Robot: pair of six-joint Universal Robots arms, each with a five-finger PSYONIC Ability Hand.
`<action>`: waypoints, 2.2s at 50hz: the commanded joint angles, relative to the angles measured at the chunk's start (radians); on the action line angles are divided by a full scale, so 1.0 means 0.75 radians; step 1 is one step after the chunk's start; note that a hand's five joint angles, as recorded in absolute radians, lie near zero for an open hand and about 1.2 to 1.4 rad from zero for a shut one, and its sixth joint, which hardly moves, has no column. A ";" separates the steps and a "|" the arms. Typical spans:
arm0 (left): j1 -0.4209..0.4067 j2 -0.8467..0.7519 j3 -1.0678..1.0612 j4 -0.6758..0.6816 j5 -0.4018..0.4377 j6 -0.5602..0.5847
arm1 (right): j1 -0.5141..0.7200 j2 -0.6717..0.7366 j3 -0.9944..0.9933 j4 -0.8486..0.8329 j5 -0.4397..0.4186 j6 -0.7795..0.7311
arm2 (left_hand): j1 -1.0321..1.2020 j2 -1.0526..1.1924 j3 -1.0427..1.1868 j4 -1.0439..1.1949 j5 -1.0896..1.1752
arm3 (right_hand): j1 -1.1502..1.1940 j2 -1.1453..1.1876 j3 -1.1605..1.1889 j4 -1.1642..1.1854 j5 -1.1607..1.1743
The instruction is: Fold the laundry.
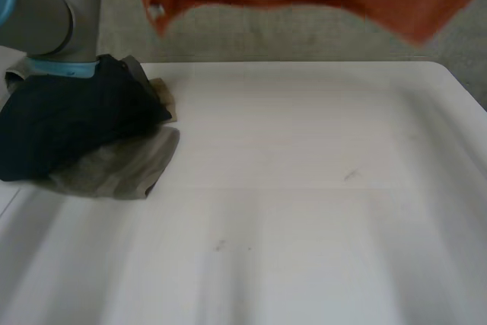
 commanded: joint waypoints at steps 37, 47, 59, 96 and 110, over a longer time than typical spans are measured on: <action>0.243 0.003 -1.233 -0.154 0.129 -0.002 | -0.088 0.173 0.794 0.300 -0.242 -0.165 | -0.541 -0.588 -0.582 -0.594 -0.529 | 0.365 0.289 0.272 0.262 0.272; 0.249 0.011 -1.247 -0.154 0.127 -0.025 | -0.092 0.175 0.798 0.300 -0.242 -0.169 | -0.420 -0.467 -0.461 -0.473 -0.408 | 0.365 0.289 0.272 0.262 0.272; 0.247 0.134 -1.325 -0.264 0.207 -0.104 | -0.096 0.157 0.790 0.371 -0.232 -0.186 | 0.308 0.261 0.267 0.255 0.320 | 0.365 0.289 0.272 0.262 0.272; -0.016 0.230 -1.078 -0.817 0.033 0.566 | -0.244 0.083 0.730 0.752 -0.234 -0.626 | 0.308 0.261 0.267 0.255 0.320 | 0.365 0.289 0.272 0.262 0.272; -0.053 -0.316 -0.366 -0.727 -0.118 0.536 | -0.100 0.433 0.401 0.429 -0.024 -0.601 | 0.308 0.261 0.267 0.255 0.320 | 0.365 0.289 0.272 0.262 0.272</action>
